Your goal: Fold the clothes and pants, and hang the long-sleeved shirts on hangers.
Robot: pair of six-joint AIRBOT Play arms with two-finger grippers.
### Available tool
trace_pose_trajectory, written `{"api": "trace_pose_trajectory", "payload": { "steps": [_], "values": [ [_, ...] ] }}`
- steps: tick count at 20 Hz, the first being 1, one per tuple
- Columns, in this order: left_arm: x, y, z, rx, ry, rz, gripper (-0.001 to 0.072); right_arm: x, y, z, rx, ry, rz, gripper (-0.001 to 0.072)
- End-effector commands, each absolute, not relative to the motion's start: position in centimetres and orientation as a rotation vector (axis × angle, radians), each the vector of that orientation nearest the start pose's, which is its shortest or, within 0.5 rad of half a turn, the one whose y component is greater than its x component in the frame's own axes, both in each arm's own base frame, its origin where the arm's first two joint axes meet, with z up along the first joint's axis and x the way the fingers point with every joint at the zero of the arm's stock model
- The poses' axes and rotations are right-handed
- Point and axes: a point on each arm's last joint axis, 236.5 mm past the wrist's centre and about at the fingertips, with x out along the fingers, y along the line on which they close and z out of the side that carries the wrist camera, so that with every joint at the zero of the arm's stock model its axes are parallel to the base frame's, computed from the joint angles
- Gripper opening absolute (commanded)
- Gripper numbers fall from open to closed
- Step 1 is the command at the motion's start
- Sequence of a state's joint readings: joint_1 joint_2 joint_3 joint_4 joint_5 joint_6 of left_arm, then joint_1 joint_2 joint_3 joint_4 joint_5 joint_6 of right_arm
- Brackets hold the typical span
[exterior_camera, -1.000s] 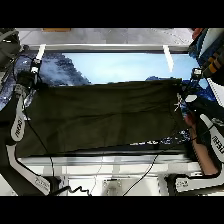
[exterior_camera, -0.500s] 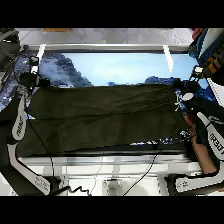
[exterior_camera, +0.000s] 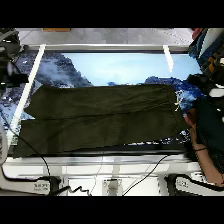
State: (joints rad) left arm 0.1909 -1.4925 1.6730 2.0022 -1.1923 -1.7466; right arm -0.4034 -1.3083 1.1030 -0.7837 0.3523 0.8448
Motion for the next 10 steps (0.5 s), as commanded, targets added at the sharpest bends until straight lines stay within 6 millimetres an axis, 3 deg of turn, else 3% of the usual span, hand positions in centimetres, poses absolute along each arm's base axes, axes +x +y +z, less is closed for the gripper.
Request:
{"api": "trace_pose_trajectory", "payload": {
  "steps": [1,3,5,9,10],
  "values": [
    [40.3,16.9,16.3,0.061,0.984,0.450,0.0021,44.9,-14.3,9.6,0.346,0.620,-0.043,0.0035],
    [36.4,15.7,15.6,-0.006,0.994,0.352,0.0020,43.1,-14.4,9.1,0.386,0.675,-0.019,0.0036],
    [32.5,15.2,13.7,-0.113,1.008,0.314,0.0020,41.9,-14.1,8.4,0.408,0.723,0.008,0.0035],
    [24.3,15.1,6.8,-0.348,1.116,0.379,0.0023,41.2,-12.0,7.8,0.426,0.779,0.076,0.0035],
    [21.8,15.1,4.5,-0.402,1.178,0.414,0.0081,41.1,-11.5,7.7,0.427,0.791,0.091,0.0036]
  ]
}}
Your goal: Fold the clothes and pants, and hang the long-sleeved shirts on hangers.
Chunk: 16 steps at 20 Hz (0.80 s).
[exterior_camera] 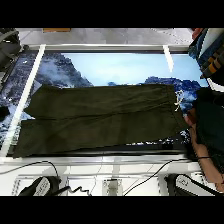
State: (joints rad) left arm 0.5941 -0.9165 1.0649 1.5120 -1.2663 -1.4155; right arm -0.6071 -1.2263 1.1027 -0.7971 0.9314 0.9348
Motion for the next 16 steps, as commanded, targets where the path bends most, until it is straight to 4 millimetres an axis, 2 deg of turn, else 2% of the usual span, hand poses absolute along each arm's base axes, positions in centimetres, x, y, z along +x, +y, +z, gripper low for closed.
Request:
{"api": "trace_pose_trajectory", "payload": {
  "steps": [1,2,4,6,10,12,14,16],
  "values": [
    [19.9,15.0,2.5,-0.461,1.220,0.443,0.0300,40.9,-10.9,7.6,0.429,0.804,0.110,0.0035],
    [18.0,14.8,0.5,-0.524,1.263,0.471,0.0542,40.8,-10.6,7.5,0.430,0.815,0.120,0.0036],
    [15.1,14.3,-2.5,-0.633,1.327,0.518,0.0557,40.4,-10.2,7.4,0.444,0.832,0.131,0.0036],
    [13.2,14.5,-4.1,-0.731,1.326,0.577,0.0553,40.2,-9.8,7.2,0.449,0.846,0.147,0.0036],
    [13.2,16.7,-5.1,-0.904,1.149,0.696,0.0544,40.1,-9.8,7.2,0.447,0.848,0.147,0.0035],
    [12.4,18.2,-5.5,-0.976,1.073,0.806,0.0545,40.1,-9.8,7.2,0.448,0.849,0.148,0.0036],
    [12.1,20.0,-5.4,-0.977,0.999,0.867,0.0545,40.1,-9.8,7.2,0.448,0.849,0.148,0.0036],
    [12.7,21.4,-5.2,-0.975,0.932,0.894,0.0544,40.1,-9.7,7.2,0.450,0.851,0.150,0.0036]
  ]
}}
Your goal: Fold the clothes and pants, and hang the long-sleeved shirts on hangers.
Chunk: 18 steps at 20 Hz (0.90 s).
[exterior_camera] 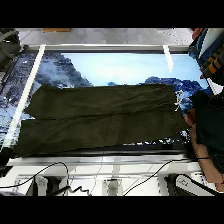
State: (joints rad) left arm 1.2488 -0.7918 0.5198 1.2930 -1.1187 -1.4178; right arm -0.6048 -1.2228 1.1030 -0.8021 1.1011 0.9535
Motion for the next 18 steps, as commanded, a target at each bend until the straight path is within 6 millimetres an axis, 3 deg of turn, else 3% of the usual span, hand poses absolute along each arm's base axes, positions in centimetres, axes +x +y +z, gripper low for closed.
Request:
{"api": "trace_pose_trajectory", "payload": {
  "steps": [1,7,12,15,18],
  "values": [
    [13.0,21.5,-5.5,-0.996,0.925,0.888,0.0544,40.0,-9.7,7.2,0.450,0.852,0.152,0.0036],
    [15.4,20.6,-8.0,-1.102,0.938,0.760,0.0545,40.0,-9.7,7.2,0.457,0.853,0.149,0.0036],
    [15.4,21.7,-9.0,-1.070,0.937,0.772,0.0541,40.1,-9.8,7.2,0.472,0.853,0.139,0.0036],
    [15.4,22.0,-9.6,-1.032,0.957,0.753,0.0482,39.5,-9.7,7.2,0.492,0.875,0.121,0.0035],
    [15.3,21.7,-10.6,-1.012,0.993,0.720,0.0482,38.4,-9.6,8.4,0.445,0.878,0.110,0.0035]
  ]
}}
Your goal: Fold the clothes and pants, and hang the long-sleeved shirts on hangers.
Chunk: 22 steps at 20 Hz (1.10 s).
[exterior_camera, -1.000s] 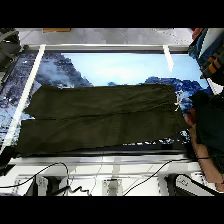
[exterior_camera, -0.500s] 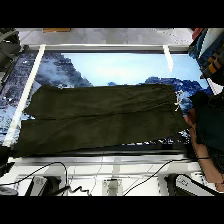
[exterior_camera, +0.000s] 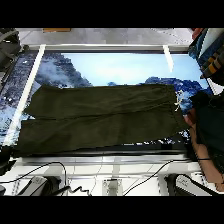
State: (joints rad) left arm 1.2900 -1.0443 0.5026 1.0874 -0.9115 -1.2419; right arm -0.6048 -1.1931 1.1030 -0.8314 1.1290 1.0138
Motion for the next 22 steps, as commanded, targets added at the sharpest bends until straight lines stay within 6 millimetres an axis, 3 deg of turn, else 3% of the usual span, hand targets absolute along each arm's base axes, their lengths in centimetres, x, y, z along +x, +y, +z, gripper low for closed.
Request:
{"api": "trace_pose_trajectory", "payload": {
  "steps": [1,4,5,6,8,11,12,14,15,20,22],
  "values": [
    [15.4,21.9,-10.7,-1.019,0.985,0.726,0.0482,37.9,-9.8,9.3,0.416,0.868,0.092,0.0035],
    [16.6,23.2,-10.1,-0.983,0.909,0.716,0.0480,34.6,-10.8,10.6,0.307,0.892,-0.009,0.0035],
    [17.1,23.4,-9.8,-0.956,0.893,0.694,0.0417,33.0,-11.2,10.6,0.272,0.909,-0.054,0.0034],
    [17.6,23.6,-9.6,-0.927,0.881,0.678,0.0286,31.3,-11.4,10.2,0.251,0.935,-0.099,0.0035],
    [19.2,23.5,-9.0,-0.899,0.847,0.635,0.0023,27.1,-11.1,7.9,0.262,1.025,-0.182,0.0035],
    [22.8,21.3,-8.2,-0.818,0.850,0.500,0.0022,21.8,-9.3,2.2,0.396,1.147,-0.293,0.0075],
    [23.9,20.3,-8.1,-0.774,0.867,0.451,0.0022,21.1,-8.5,0.5,0.453,1.164,-0.307,0.0192],
    [25.9,18.8,-7.9,-0.711,0.881,0.393,0.0022,20.7,-7.6,-2.2,0.570,1.167,-0.346,0.0497],
    [26.7,18.2,-7.8,-0.682,0.886,0.370,0.0023,21.1,-7.8,-2.9,0.619,1.136,-0.387,0.0524],
    [29.3,16.2,-7.5,-0.588,0.884,0.309,0.0023,24.2,-11.1,-3.7,0.781,0.949,-0.563,0.0524],
    [29.6,16.3,-7.4,-0.576,0.879,0.312,0.0023,24.8,-11.2,-5.9,0.882,0.983,-0.579,0.0561]
  ]
}}
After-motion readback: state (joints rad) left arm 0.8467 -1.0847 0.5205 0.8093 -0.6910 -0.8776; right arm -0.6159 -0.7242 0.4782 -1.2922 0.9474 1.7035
